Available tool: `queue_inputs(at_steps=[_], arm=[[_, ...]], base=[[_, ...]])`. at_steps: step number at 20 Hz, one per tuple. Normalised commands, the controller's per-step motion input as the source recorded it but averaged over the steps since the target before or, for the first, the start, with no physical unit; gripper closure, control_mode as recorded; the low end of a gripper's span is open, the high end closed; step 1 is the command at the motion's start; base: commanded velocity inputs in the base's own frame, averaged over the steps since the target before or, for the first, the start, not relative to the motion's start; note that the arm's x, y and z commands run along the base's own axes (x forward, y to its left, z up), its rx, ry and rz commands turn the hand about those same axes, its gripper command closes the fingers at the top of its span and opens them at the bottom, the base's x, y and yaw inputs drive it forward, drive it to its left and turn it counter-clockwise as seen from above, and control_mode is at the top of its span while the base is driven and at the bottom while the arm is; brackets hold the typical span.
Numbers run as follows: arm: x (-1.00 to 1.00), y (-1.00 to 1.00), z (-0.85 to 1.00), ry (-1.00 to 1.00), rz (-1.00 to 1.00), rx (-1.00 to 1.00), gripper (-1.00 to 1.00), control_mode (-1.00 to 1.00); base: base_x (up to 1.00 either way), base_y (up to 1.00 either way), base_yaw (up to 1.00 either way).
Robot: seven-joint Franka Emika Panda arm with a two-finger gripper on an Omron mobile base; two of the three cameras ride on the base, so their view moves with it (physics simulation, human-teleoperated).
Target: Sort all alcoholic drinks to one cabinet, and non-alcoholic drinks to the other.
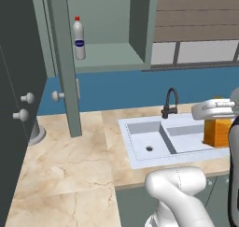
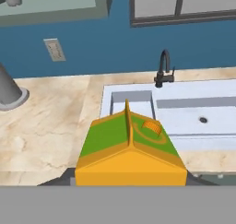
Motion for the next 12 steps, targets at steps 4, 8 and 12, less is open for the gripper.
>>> queue_inputs(at_steps=[4,8,12], arm=[[0.0,0.86,0.0,0.0,0.09,0.0,1.0,-1.0],[0.0,0.9,0.0,0.0,0.05,0.0,1.0,-1.0],[0.0,0.84,0.03,0.0,0.03,0.0,1.0,-1.0]], base=[[0.0,0.0,0.0],[0.0,0.0,0.0],[0.0,0.0,0.0]])
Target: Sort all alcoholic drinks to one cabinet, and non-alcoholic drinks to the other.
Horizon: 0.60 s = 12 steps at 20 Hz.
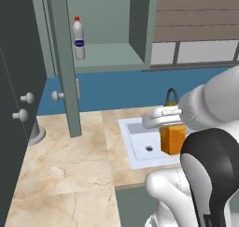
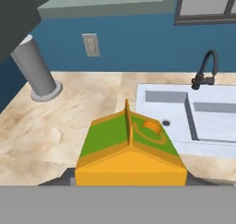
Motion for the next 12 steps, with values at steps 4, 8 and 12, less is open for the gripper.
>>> queue_inputs(at_steps=[4,8,12], arm=[[0.07,0.54,0.12,-0.05,0.04,0.0,1.0,-1.0],[0.48,0.12,0.22,-0.19,0.0,0.0,1.0,-1.0],[0.63,0.0,0.21,-0.26,0.0,0.0,1.0,-1.0]], base=[[0.0,0.0,0.0],[0.0,0.0,0.0],[0.0,0.0,0.0]])
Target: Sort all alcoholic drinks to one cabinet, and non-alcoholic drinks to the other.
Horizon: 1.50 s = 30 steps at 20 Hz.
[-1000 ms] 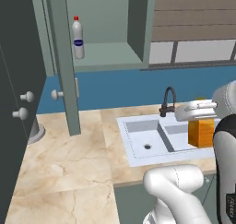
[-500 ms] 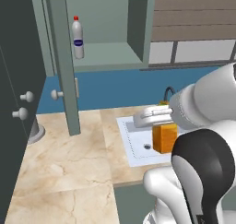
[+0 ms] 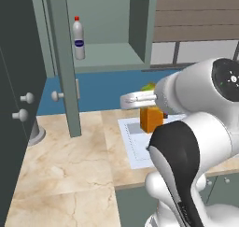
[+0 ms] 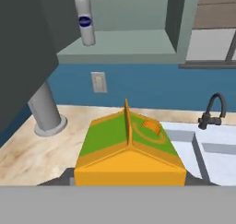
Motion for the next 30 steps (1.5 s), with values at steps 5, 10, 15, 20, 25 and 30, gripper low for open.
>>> queue_inputs(at_steps=[5,10,15,20,25,30], arm=[[0.59,-0.08,0.05,-0.24,0.0,0.0,1.0,-1.0],[0.36,-0.04,0.02,-0.21,0.0,0.0,1.0,-1.0],[0.22,0.0,0.36,-0.15,0.0,0.0,1.0,-1.0],[0.21,0.0,0.69,-0.04,0.0,0.0,1.0,-1.0],[0.23,0.0,0.68,0.0,0.0,0.0,1.0,-1.0],[0.25,0.0,0.24,0.0,0.0,0.0,1.0,-1.0]], base=[[0.0,0.0,0.0],[0.0,0.0,0.0],[0.0,0.0,0.0],[0.0,0.0,0.0],[0.0,0.0,0.0],[0.0,0.0,0.0]])
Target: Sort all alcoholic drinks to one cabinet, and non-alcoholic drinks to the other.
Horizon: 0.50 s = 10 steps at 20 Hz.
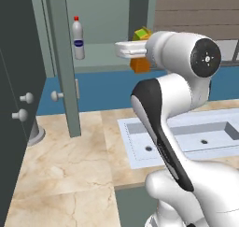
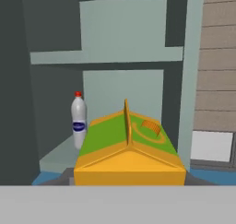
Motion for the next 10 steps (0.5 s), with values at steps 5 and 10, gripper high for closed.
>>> queue_inputs(at_steps=[5,10], arm=[[0.37,0.0,0.0,0.0,0.0,0.0,1.0,-1.0],[0.37,0.0,-0.02,-0.01,0.0,0.0,1.0,-1.0]], base=[[0.0,0.0,0.0],[0.0,0.0,0.0]])
